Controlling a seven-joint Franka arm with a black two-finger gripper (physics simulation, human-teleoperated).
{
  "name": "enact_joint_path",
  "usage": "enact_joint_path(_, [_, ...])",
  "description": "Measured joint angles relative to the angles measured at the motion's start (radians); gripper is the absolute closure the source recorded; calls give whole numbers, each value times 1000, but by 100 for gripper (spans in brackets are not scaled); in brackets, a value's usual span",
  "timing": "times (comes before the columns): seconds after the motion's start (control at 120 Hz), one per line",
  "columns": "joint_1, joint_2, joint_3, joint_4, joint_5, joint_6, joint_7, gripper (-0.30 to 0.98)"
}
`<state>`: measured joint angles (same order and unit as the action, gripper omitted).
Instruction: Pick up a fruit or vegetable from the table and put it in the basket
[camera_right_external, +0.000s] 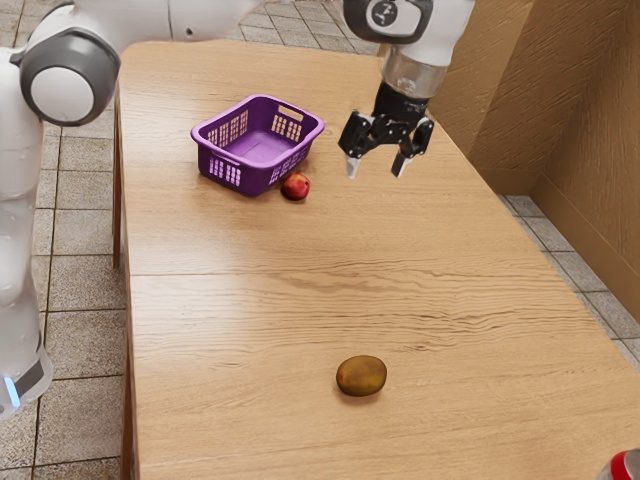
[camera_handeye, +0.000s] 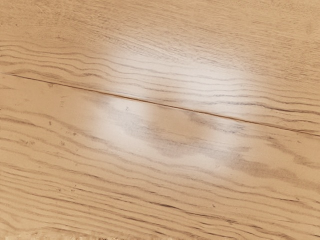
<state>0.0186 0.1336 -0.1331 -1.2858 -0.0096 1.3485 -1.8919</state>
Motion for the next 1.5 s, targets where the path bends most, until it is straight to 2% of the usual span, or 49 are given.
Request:
enact_joint_path(0.075, [-8, 0, -1, 0, 0, -1, -62, 0])
enact_joint_path(0.267, [-14, -51, 2, -1, -74, -13, -133, 0])
enact_joint_path(0.383, [-73, 22, -6, 8, -76, -10, -125, 0])
enact_joint_path(0.517, [-197, 81, -13, 13, -19, 12, -41, 0])
enact_joint_path(0.675, [-188, 160, -48, 15, 24, 61, 102, 0])
enact_joint_path(0.833, [-195, 179, -53, 9, 88, 141, 325, 0])
enact_joint_path(0.942, [-212, 179, -56, -3, 96, 179, 455, 0])
enact_joint_path(1.042, [-215, 49, -109, -234, 93, 283, 556, 0])
enact_joint_path(1.108, [-208, 12, -160, -328, 91, 363, 614, 0])
enact_joint_path(1.283, [-185, 7, -198, -400, 93, 499, 748, 0])
enact_joint_path(1.5, [-175, -12, -200, -463, 98, 570, 912, 0])
